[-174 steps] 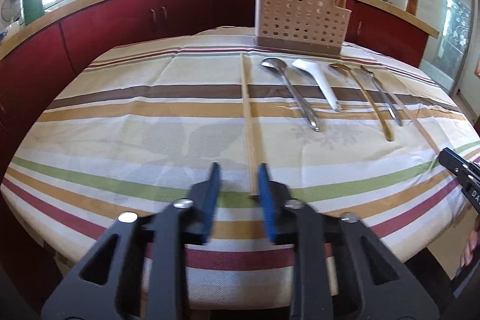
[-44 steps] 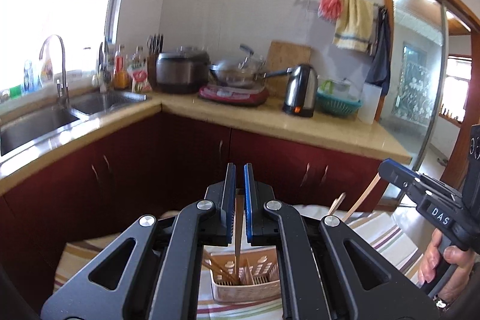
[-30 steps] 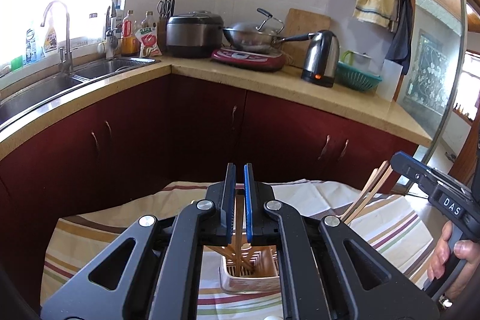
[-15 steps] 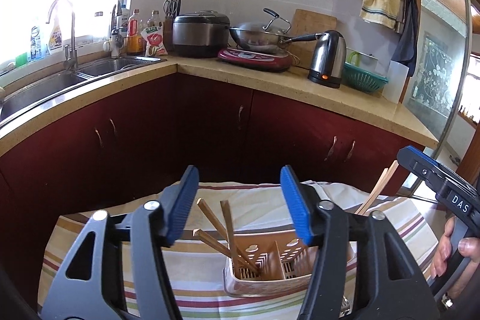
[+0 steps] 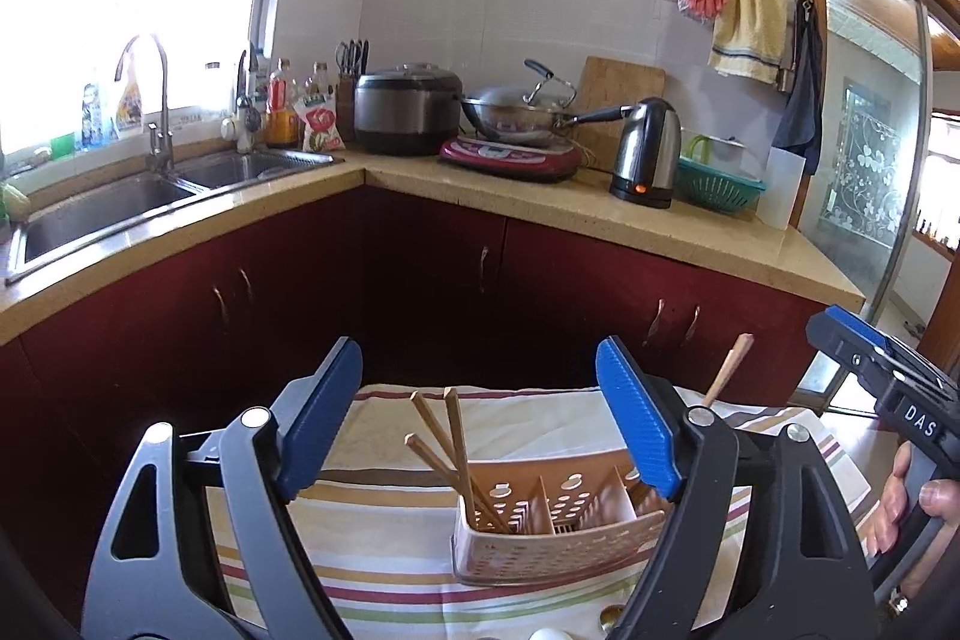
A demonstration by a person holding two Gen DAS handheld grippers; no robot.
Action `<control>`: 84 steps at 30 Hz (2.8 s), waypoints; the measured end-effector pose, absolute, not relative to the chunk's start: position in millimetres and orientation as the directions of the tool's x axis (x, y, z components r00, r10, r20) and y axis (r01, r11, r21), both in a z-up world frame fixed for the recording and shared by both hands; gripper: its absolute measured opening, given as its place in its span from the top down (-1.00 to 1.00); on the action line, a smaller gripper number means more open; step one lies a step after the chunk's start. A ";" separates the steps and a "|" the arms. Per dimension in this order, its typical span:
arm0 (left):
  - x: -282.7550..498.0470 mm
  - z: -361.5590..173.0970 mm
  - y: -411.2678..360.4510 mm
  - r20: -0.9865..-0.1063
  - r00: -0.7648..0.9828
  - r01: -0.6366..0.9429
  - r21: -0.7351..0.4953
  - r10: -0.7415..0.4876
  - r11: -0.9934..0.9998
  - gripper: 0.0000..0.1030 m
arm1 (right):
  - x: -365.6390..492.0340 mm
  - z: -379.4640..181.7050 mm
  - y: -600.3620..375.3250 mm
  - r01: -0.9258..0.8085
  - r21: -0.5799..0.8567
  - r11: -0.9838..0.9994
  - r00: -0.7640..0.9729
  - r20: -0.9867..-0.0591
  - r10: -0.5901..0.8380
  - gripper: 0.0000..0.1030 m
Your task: Organize utensils
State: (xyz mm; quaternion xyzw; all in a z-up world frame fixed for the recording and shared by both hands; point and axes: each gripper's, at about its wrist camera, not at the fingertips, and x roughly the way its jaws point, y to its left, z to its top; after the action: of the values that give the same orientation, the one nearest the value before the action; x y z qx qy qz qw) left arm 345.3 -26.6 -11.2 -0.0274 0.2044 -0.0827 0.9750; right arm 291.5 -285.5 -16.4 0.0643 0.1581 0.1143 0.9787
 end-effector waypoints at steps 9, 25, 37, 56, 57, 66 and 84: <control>295.0 -10.3 -25.1 -0.330 0.937 0.110 -0.036 -0.115 0.993 -0.59 | 257.3 -36.9 -286.5 -0.154 0.120 0.981 0.930 -0.316 0.185 0.12; 254.5 -118.8 -0.7 -0.499 0.866 -0.014 -0.059 -0.017 0.998 -0.59 | 233.8 -140.3 -273.7 -0.082 0.087 0.993 0.855 -0.506 0.115 0.12; 253.4 -176.1 16.2 -0.603 0.797 -0.052 -0.057 0.007 0.997 -0.59 | 252.6 -199.4 -254.2 -0.094 0.077 0.993 0.738 -0.664 0.122 0.19; 257.7 -210.2 1.6 -0.677 0.735 -0.024 -0.064 -0.025 0.998 -0.59 | 267.0 -238.7 -251.6 -0.093 0.063 0.994 0.617 -0.779 0.108 0.48; 258.2 -211.1 -0.2 -0.680 0.733 -0.021 -0.064 -0.028 0.998 -0.59 | 267.0 -238.6 -251.5 -0.094 0.065 0.993 0.617 -0.779 0.110 0.48; 267.3 -227.9 -24.3 -0.722 0.689 0.025 -0.055 -0.057 0.998 -0.59 | 266.0 -238.6 -263.5 -0.096 0.106 0.990 0.617 -0.774 0.142 0.49; 295.8 -256.1 -54.0 -0.795 0.602 0.071 -0.043 -0.077 0.997 -0.07 | 268.5 -239.6 -277.6 -0.126 0.152 0.980 0.607 -0.770 0.197 0.49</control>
State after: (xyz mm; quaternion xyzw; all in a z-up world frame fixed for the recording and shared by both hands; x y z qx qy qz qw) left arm 295.8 -54.0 -256.1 -0.0034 0.4440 -0.0412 0.8951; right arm 268.5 -277.6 -239.6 0.0410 0.4340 0.0901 0.8954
